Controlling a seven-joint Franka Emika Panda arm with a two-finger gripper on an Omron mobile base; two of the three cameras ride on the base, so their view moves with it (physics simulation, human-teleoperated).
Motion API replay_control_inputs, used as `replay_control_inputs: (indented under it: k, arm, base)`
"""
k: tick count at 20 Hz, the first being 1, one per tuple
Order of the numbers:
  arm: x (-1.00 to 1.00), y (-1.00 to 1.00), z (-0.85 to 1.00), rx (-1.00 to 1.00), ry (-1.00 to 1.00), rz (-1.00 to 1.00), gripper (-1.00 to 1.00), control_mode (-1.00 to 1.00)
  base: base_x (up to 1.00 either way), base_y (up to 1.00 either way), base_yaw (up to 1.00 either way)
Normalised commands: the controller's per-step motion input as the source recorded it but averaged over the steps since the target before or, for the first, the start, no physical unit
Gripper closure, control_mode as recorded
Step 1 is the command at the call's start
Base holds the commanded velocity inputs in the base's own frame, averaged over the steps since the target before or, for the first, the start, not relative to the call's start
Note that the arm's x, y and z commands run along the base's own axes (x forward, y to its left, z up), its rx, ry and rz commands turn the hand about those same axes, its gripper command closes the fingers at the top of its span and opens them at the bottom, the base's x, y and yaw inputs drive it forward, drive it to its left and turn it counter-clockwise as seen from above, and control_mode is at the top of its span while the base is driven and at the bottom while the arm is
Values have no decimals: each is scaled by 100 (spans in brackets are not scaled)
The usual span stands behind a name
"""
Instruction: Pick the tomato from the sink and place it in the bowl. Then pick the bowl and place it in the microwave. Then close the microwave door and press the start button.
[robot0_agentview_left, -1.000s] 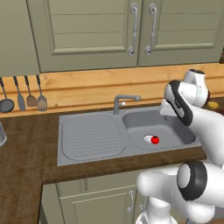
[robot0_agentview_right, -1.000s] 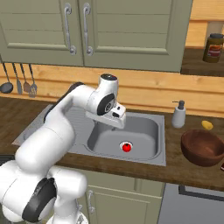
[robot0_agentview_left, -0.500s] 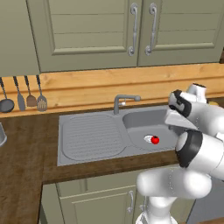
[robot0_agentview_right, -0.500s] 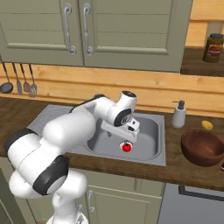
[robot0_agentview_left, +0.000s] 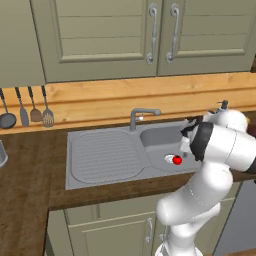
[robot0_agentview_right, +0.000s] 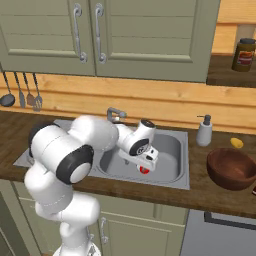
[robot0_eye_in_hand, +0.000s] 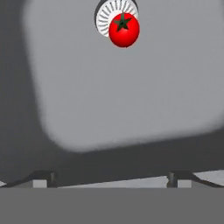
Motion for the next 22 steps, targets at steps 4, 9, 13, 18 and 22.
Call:
replay_control_inputs:
  k: [4, 9, 13, 18, 22]
  arm:
    - [70, 0, -46, 2, 0, 3, -100, -100]
    - [69, -2, -42, 2, 0, 4, -100, -100]
    - [41, -1, -49, 0, 0, 3, -100, -100]
    - [42, -4, -48, 0, 0, 5, -100, -100]
    - [41, -7, -33, 1, 0, 5, -100, -100]
  base:
    - [0, 0, 0]
    - [0, 0, 0]
    - [0, 0, 0]
    - [0, 0, 0]
    - [0, 0, 0]
